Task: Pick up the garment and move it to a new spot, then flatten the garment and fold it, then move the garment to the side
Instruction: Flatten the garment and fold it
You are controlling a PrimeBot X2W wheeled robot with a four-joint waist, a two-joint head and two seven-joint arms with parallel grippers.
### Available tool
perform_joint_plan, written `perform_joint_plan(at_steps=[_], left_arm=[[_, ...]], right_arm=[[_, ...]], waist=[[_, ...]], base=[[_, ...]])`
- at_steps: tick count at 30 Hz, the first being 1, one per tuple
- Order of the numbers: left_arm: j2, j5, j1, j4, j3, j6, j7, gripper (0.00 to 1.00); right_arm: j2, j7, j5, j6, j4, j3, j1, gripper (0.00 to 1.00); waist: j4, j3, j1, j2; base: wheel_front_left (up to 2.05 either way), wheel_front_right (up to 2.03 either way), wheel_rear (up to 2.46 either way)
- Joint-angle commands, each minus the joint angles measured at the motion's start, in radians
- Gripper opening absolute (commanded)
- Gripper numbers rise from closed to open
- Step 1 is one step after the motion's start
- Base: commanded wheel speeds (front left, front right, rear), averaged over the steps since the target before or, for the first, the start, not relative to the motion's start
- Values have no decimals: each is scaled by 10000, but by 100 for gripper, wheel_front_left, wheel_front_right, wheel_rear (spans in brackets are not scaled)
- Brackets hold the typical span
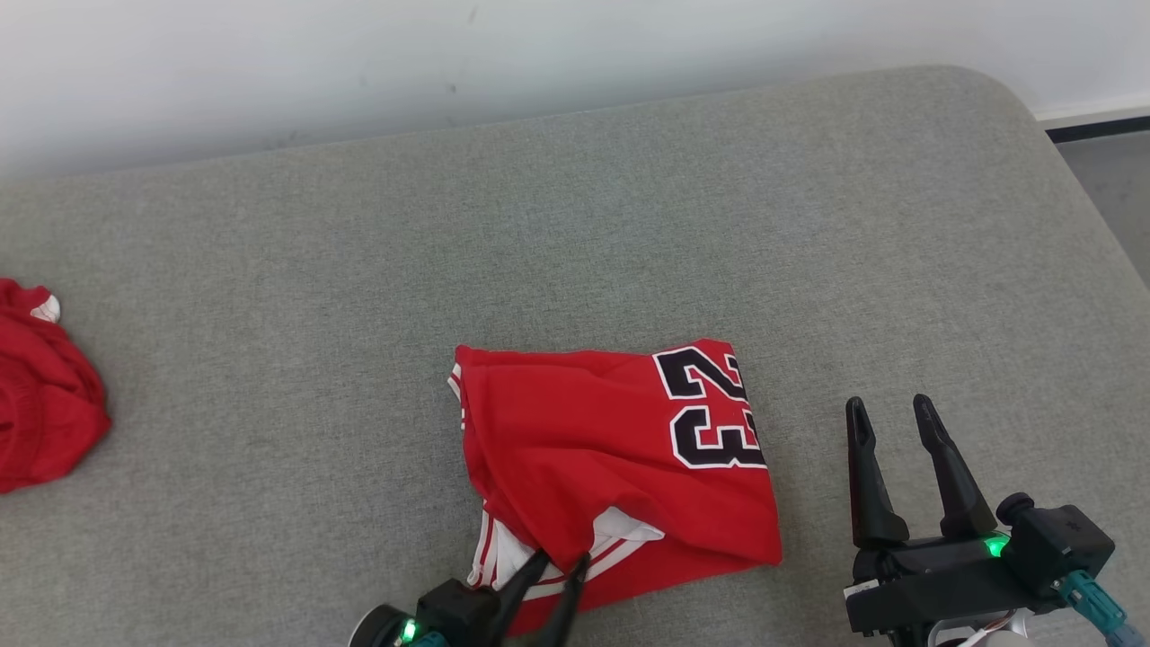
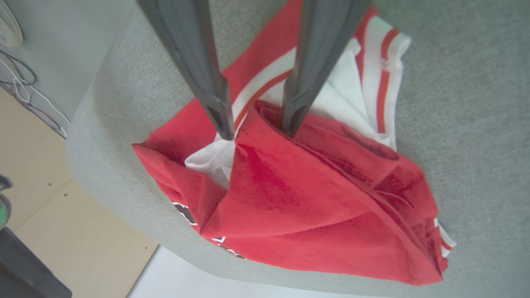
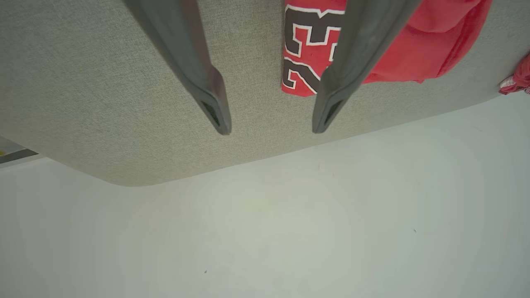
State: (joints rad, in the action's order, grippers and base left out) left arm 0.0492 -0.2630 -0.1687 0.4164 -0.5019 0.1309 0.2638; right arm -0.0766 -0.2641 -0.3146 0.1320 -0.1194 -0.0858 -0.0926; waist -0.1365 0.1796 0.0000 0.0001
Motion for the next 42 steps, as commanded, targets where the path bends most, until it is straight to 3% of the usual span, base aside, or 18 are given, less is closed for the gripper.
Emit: perform_joint_plan(at_steps=[1,10,17,25,26,27,28,33,42], left_arm=[[23,-113,-156,-73,-18,-14,5,0],[37,92,173,-795,335,-14,5,0],[370,373,659,-1447,457,-15,5,0],[392,570,874,-882,694,-14,5,0],[373,582,888,-768,698,-14,7,11],[344,604,870,-720,712,-14,5,37],[317,611,870,-692,740,-14,7,100],[227,550,980,-853,1042,-14,7,100],[112,701,1111,-2210,2722,-252,7,100]], right_arm=[[54,1,63,-29,1,37,-29,100],[109,-1,79,-29,-95,85,86,100],[123,-1,41,-29,-126,231,135,100],[117,-1,52,-29,-233,195,74,100],[114,-1,71,-29,-250,192,78,100],[109,-1,82,-29,-265,189,82,100],[93,-1,80,-29,-273,195,92,100],[38,1,36,-29,-313,279,143,100],[-110,1,62,-29,-214,377,84,100]], waist=[[40,-12,0,-1],[340,-165,0,-1],[606,-225,0,-1],[707,-242,0,-1],[708,-251,0,-1],[710,-262,0,-1],[712,-275,0,-1],[759,-354,0,-1],[1058,-582,0,-1]], base=[[0,0,0],[0,0,0],[0,0,0],[0,0,0],[0,0,0],[0,0,0],[0,0,0],[0,0,0],[0,0,0]])
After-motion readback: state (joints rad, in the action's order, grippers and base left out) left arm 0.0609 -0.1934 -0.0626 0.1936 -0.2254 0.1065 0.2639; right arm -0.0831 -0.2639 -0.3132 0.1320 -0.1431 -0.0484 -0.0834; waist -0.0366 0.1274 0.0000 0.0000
